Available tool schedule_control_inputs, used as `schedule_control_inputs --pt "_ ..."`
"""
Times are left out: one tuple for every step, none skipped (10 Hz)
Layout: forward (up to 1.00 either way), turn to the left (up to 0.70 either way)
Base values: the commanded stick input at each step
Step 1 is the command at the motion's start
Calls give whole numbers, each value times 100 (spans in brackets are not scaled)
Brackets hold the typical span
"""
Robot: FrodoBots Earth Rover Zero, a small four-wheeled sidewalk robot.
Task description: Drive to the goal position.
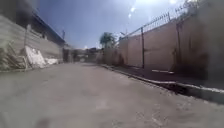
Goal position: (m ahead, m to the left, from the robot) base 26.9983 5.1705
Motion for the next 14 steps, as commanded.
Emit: schedule_control_inputs --pt "100 0" --pt "100 0" --pt "100 0" --pt "100 11" --pt "100 38" --pt "100 30" --pt "100 6" --pt "100 0" --pt "100 0" --pt "100 0" --pt "100 0" --pt "100 0" --pt "100 0" --pt "100 0"
